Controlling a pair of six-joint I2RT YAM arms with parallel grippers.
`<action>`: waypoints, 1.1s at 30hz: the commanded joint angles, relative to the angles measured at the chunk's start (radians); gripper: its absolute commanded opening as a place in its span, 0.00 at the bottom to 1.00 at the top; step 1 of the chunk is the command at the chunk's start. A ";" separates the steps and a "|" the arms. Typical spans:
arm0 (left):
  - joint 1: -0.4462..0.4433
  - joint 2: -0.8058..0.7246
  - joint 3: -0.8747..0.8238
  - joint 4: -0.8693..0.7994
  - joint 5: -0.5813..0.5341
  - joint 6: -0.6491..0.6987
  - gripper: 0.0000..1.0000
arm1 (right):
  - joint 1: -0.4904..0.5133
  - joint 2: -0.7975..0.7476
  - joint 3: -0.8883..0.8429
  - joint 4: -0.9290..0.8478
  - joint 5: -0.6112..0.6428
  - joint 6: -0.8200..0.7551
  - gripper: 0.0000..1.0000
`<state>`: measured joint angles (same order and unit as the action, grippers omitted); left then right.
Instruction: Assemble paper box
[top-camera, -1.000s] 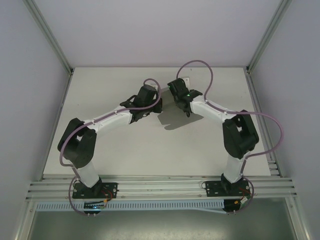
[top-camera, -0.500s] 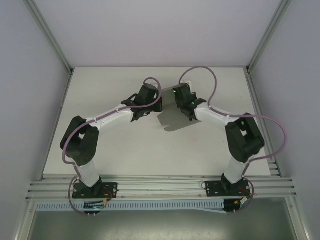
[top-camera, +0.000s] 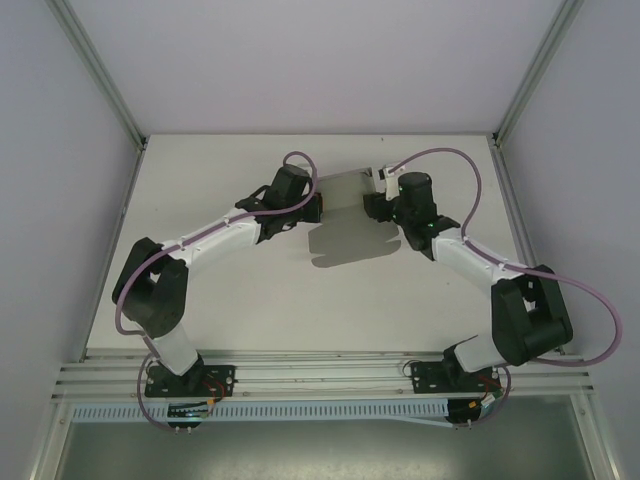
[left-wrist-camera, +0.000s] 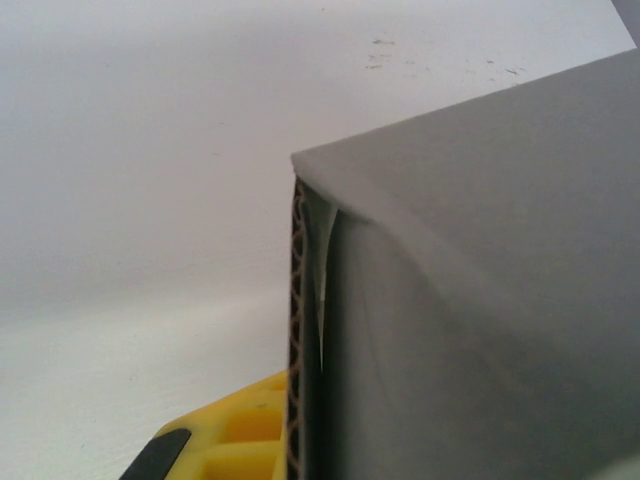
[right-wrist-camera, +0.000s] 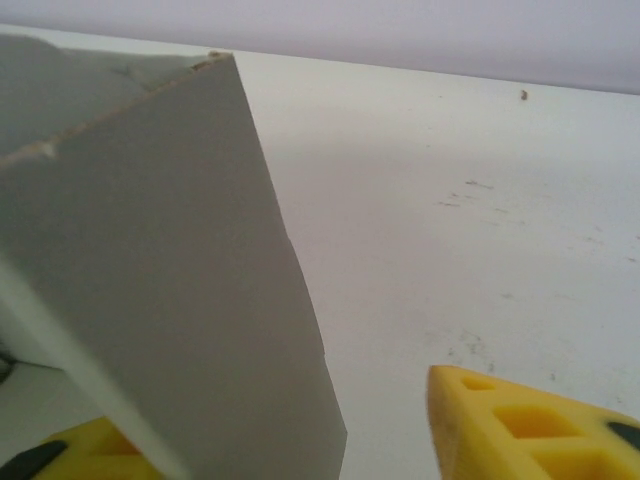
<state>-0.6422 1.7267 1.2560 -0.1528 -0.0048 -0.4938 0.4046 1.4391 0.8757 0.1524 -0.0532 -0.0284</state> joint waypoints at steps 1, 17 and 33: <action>0.012 -0.022 0.009 -0.048 -0.014 0.011 0.00 | -0.019 -0.034 0.006 0.005 -0.085 -0.020 0.58; 0.011 -0.022 0.015 -0.042 0.027 0.034 0.00 | -0.067 0.074 0.135 -0.045 -0.291 -0.049 0.58; 0.012 -0.031 0.015 -0.047 0.019 0.033 0.00 | -0.079 0.132 0.191 -0.194 -0.310 -0.081 0.51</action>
<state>-0.6350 1.7267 1.2560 -0.1917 -0.0002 -0.4721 0.3298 1.5379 1.0252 -0.0021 -0.3679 -0.0818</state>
